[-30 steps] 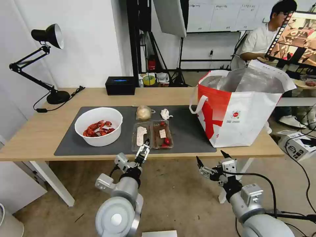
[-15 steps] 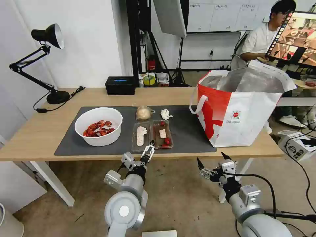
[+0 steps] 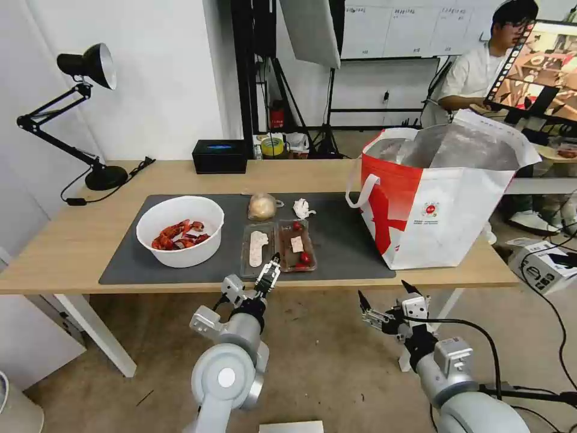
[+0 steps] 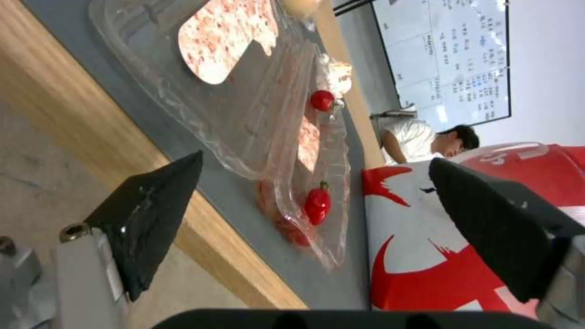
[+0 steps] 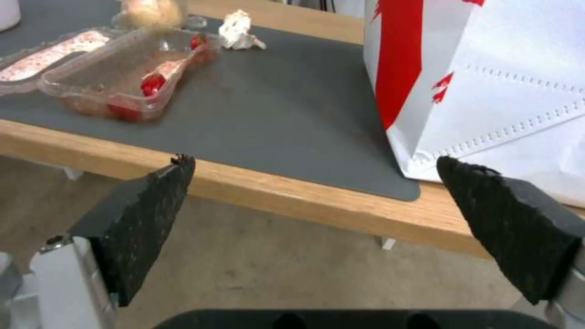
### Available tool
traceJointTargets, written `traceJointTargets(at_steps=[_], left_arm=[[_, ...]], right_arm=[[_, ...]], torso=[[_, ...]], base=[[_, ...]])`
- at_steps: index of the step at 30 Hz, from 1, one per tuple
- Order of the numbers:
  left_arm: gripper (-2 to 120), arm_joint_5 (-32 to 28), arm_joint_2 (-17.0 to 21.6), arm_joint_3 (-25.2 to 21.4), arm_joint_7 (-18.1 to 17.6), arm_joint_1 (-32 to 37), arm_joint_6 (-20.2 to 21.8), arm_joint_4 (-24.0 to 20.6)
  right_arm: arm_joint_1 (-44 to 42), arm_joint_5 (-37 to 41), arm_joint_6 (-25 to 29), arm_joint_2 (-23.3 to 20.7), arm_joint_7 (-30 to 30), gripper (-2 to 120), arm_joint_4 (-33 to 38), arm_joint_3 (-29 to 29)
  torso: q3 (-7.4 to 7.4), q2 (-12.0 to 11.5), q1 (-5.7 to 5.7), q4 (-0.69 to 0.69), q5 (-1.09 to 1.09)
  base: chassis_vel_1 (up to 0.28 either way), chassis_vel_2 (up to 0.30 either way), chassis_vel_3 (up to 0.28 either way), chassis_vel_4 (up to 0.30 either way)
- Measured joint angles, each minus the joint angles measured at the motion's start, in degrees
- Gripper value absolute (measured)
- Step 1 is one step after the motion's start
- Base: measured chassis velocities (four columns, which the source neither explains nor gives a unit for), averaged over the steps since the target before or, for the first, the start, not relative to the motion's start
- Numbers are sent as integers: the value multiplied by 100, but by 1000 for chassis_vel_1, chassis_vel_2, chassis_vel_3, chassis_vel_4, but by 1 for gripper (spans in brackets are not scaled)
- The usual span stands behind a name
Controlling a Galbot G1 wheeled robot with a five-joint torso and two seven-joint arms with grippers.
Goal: Pick up the trash from the table and place it into the takeout bag.
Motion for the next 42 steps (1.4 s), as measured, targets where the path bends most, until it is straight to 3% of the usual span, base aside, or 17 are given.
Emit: traceJointTargets(at_steps=[42], left_arm=[[100,-83,150,74,-54,-374,69,360]], right_arm=[[-18,-72,-6,107,1,100,-35,19]], torso=[[0,0,0,0,0]], base=[[0,0,0,0]])
